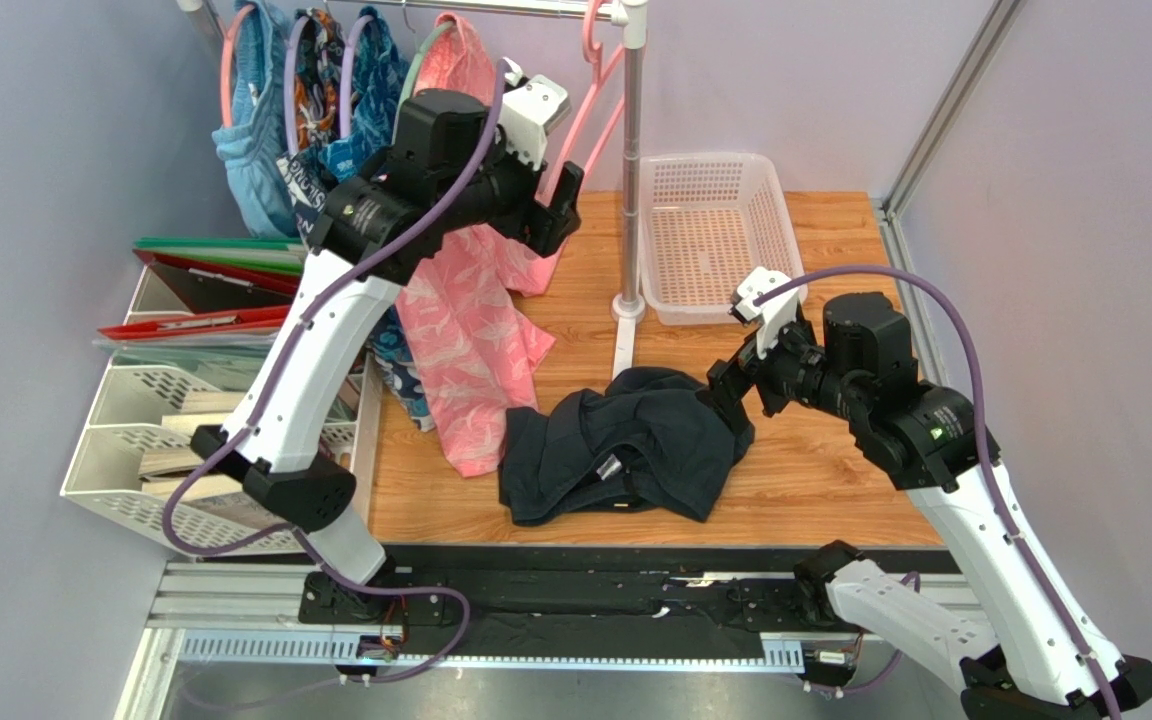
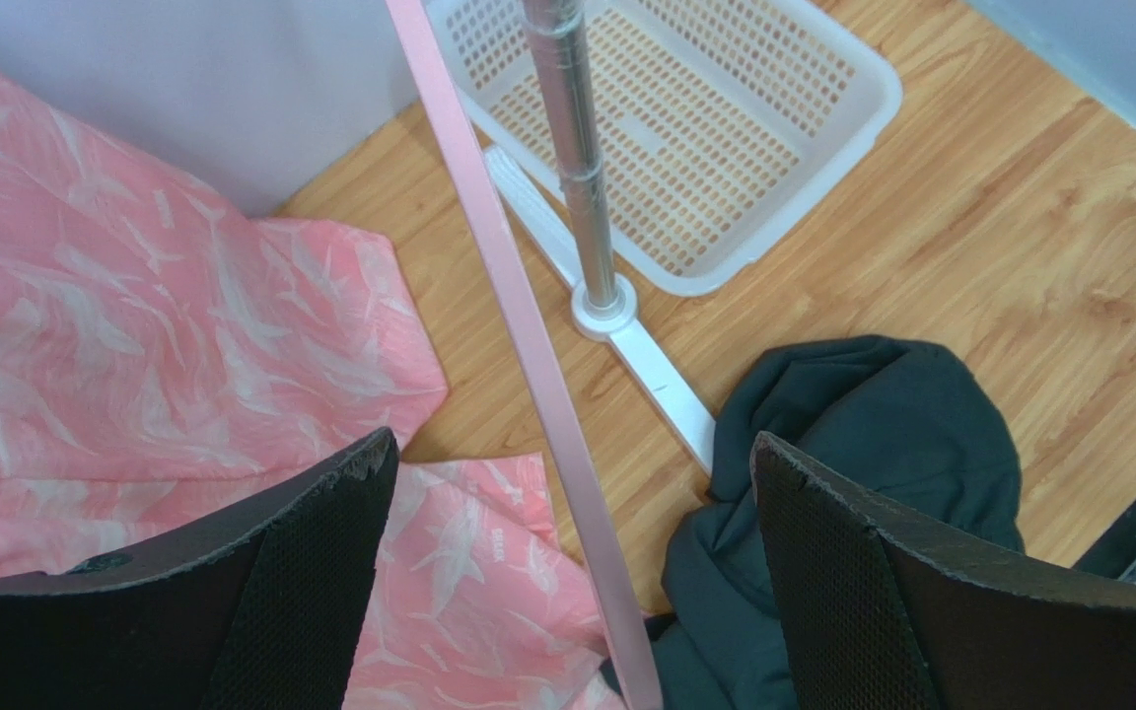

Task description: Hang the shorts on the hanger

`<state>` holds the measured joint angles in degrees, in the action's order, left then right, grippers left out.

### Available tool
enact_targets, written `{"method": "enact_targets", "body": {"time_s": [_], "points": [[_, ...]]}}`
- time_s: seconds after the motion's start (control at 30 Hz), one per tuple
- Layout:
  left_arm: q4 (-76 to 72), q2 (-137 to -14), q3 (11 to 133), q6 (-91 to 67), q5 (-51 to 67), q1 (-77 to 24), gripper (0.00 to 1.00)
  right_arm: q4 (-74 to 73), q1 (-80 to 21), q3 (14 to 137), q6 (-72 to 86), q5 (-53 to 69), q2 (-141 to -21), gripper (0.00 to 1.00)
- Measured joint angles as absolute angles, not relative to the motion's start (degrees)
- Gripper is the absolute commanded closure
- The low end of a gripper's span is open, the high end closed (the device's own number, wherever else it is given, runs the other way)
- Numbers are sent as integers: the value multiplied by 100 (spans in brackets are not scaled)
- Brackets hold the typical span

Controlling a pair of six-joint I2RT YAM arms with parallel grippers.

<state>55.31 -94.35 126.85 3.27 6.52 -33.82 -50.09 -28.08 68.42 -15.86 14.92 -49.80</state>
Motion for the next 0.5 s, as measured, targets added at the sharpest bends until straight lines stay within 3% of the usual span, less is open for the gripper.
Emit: {"method": "enact_targets", "body": {"time_s": [0.07, 0.13, 0.2, 0.23, 0.43, 0.5], "points": [[5533, -9609, 12685, 235, 620, -3382, 41, -4984, -2803, 6842, -1568, 1485, -4980, 0], [5537, -9767, 12685, 193, 543, -3382, 55, -4980, -2803, 6842, -1562, 1483, -4978, 0], [5540, -9876, 12685, 128, 454, -3382, 57, -4980, -2803, 6842, -1559, 1479, -4971, 0], [5542, -9929, 12685, 106, 408, -3382, 66, -4978, -2797, 6842, -1559, 1472, -4965, 0], [5579, -10175, 12967, -169, 47, -3382, 97, -4936, -2790, 6838, -1562, 1437, -4930, 0], [5579, -10169, 13074, -187, -156, -3382, 100, -4897, -2781, 6829, -1562, 1433, -4928, 0]]}}
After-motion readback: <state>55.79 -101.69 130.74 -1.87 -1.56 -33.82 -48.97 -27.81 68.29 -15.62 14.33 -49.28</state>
